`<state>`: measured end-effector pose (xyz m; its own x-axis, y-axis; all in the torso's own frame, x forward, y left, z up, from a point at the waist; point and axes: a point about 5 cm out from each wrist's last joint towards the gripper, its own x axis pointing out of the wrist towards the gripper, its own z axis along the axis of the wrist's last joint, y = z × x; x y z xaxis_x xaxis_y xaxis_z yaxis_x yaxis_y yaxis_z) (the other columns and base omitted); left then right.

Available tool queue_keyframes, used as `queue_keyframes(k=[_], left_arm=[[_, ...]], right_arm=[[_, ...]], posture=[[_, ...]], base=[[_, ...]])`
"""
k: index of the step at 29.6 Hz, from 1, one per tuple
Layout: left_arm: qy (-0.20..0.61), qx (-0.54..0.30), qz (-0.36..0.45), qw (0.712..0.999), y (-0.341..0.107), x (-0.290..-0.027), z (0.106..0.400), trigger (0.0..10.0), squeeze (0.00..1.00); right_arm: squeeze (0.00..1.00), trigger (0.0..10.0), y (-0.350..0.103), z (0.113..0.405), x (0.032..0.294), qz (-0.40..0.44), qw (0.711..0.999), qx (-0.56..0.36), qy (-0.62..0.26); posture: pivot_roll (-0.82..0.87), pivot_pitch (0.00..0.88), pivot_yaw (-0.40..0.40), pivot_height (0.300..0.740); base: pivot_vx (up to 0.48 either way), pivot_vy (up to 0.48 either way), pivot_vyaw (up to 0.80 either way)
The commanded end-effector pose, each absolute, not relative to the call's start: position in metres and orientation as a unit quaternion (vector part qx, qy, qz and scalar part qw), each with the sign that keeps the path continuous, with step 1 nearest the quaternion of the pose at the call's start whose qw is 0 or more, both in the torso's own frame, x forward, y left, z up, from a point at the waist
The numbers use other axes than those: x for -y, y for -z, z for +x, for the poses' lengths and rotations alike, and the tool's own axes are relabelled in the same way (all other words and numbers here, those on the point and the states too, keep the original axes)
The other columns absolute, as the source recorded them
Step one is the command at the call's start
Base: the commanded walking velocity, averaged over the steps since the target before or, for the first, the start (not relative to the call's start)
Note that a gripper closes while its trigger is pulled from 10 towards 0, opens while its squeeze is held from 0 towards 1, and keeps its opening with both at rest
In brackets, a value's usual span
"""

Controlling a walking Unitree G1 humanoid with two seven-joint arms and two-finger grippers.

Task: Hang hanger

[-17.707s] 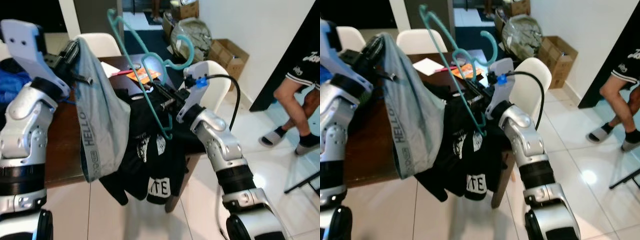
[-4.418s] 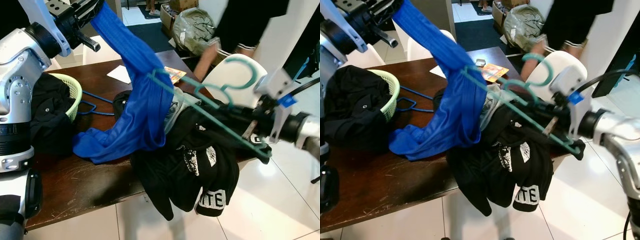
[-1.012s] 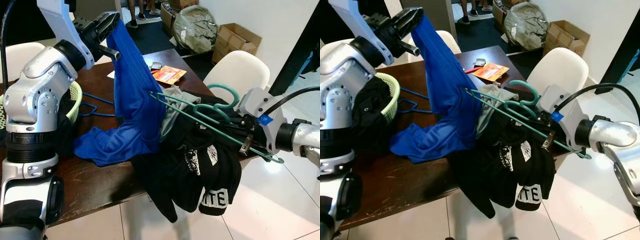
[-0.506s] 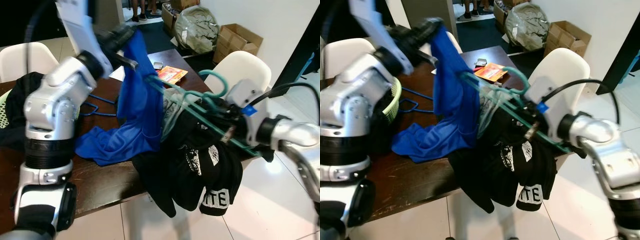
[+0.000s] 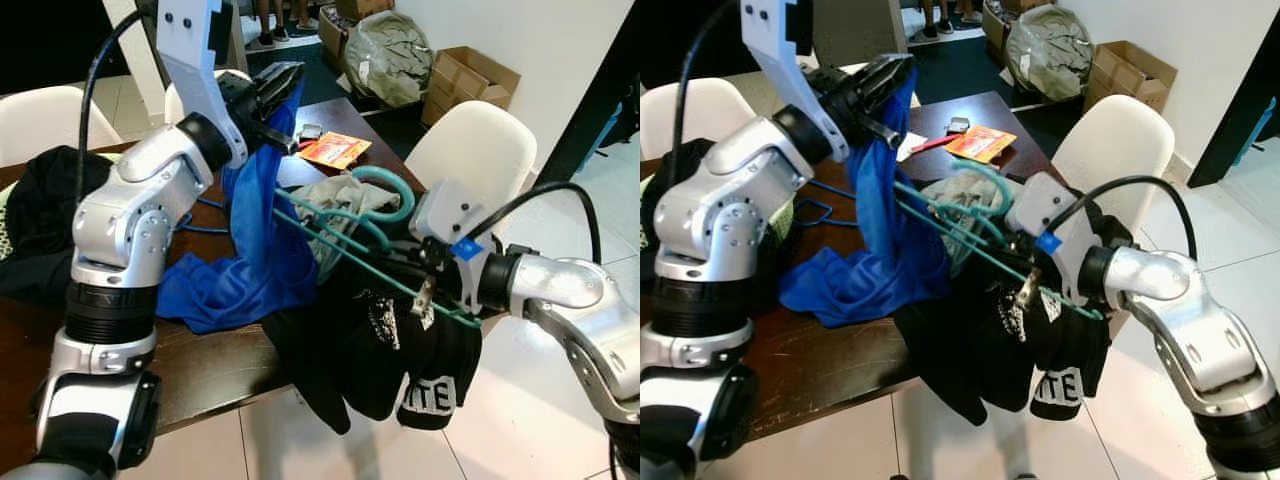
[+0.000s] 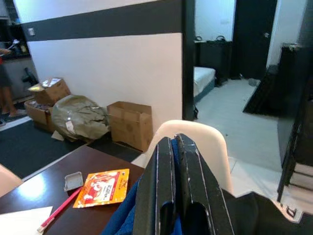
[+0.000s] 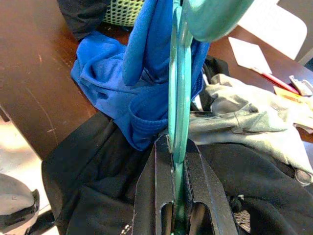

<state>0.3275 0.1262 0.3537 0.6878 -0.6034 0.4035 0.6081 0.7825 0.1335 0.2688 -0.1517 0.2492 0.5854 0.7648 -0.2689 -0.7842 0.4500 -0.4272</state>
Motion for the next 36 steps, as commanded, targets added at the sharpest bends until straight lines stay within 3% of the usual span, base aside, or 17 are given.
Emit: queue_keyframes(k=[1,8,11,14,17,23,27,29,36], left_arm=[[0.343,0.220,0.004,0.913,-0.355,-0.127,0.323,10.0,0.00],[0.399,0.219,0.019,0.890,-0.356,-0.119,0.312,10.0,0.00],[0.523,0.209,0.030,0.825,-0.351,-0.079,0.289,10.0,0.00],[0.559,0.211,0.033,0.801,-0.349,-0.062,0.283,10.0,0.00],[0.565,0.219,0.031,0.795,-0.351,-0.060,0.283,10.0,0.00],[0.536,0.239,0.032,0.809,-0.363,-0.070,0.286,10.0,0.00],[0.516,0.248,0.038,0.819,-0.368,-0.082,0.286,10.0,0.00],[0.478,0.262,0.049,0.837,-0.377,-0.107,0.287,10.0,0.00],[0.427,0.288,0.057,0.855,-0.394,-0.137,0.287,10.0,0.00]], right_arm=[[0.00,10.0,-0.248,0.266,0.148,-0.265,0.842,-0.016,-0.470],[0.00,10.0,-0.248,0.268,0.144,-0.260,0.841,-0.009,-0.474],[0.00,10.0,-0.252,0.278,0.122,-0.244,0.838,0.024,-0.488],[0.00,10.0,-0.259,0.291,0.107,-0.225,0.848,0.055,-0.477],[0.00,10.0,-0.264,0.300,0.102,-0.210,0.862,0.072,-0.456],[0.00,10.0,-0.272,0.320,0.106,-0.186,0.899,0.089,-0.387],[0.00,10.0,-0.273,0.325,0.109,-0.183,0.909,0.091,-0.364],[0.00,10.0,-0.273,0.331,0.115,-0.184,0.920,0.087,-0.334],[0.00,10.0,-0.269,0.339,0.124,-0.190,0.932,0.074,-0.301]], posture=[[0.00,0.117,0.056,0.740],[0.00,0.112,0.052,0.740],[0.01,0.096,0.045,0.740],[0.01,0.086,0.043,0.740],[0.01,0.079,0.040,0.740],[0.01,0.076,0.033,0.740],[0.01,0.076,0.033,0.740],[0.02,0.078,0.027,0.740],[0.03,0.078,0.024,0.740]], base=[[0.000,0.000,0.00],[0.000,0.000,0.00],[0.000,0.000,0.00],[0.000,0.000,0.00],[0.000,0.000,0.00],[0.000,0.000,0.00],[0.000,0.000,0.00],[0.000,0.000,0.00],[0.000,0.000,0.00]])
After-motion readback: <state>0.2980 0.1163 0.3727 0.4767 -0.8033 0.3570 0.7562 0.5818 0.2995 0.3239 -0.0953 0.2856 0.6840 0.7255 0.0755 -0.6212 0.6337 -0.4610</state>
